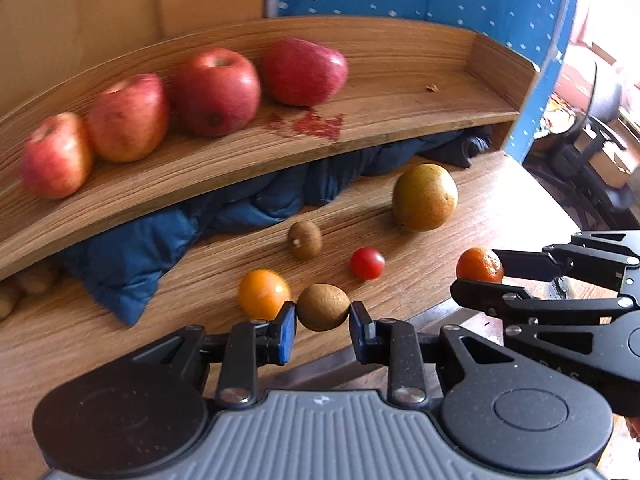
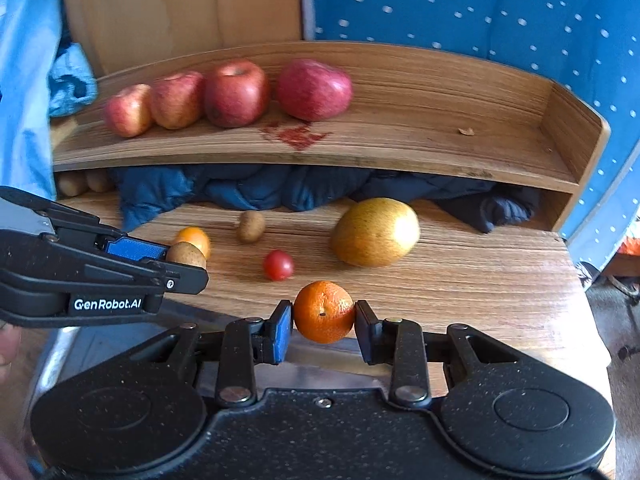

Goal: Organize fruits
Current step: 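Grasp the mandarin with the right tool while the left tool grasps a brown kiwi, then carry the kiwi onto the tray with the left tool while the right tool releases the mandarin there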

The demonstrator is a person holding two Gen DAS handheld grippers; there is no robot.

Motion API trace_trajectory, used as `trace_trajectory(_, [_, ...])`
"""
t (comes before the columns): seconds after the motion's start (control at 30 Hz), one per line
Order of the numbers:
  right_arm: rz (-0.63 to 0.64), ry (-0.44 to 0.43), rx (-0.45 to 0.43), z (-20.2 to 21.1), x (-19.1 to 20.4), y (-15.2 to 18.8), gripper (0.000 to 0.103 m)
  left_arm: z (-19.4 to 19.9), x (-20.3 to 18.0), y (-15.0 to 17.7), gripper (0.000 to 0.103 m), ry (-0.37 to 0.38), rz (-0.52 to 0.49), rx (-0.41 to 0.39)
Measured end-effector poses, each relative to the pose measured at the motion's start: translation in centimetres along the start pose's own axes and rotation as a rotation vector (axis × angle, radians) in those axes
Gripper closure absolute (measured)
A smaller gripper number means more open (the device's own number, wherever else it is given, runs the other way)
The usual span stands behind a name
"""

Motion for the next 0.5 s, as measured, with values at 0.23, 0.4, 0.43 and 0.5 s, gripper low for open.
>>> trace_trajectory(0.23, [0.062,-0.104,0.029,0.8,2.5,0.6,0.068,2.4,1.4,1.9,0.072,-0.038,0.097,0.006])
trace_trajectory(0.4, [0.108,-0.178,0.087,0.7,4.5,1.9,0.068,3.6,2.4,3.5,0.072,-0.051,0.173,0.017])
trace_trajectory(0.43, [0.116,-0.189,0.097,0.7,4.8,2.1,0.068,3.7,2.6,3.8,0.072,-0.056,0.187,0.019])
trace_trajectory(0.5, [0.127,-0.203,0.111,0.8,5.4,2.5,0.068,4.1,3.0,4.4,0.072,-0.062,0.212,0.025])
Point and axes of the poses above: each gripper's, at about its wrist camera, not at the fingertips, and z roughly against the way its jaws point, x to its left, y to its underside, the point moved 5 cm from there along -z, roughly the way its jaws point, and after that the axes turned 4 degrees about -x, right-handed, at the moved point
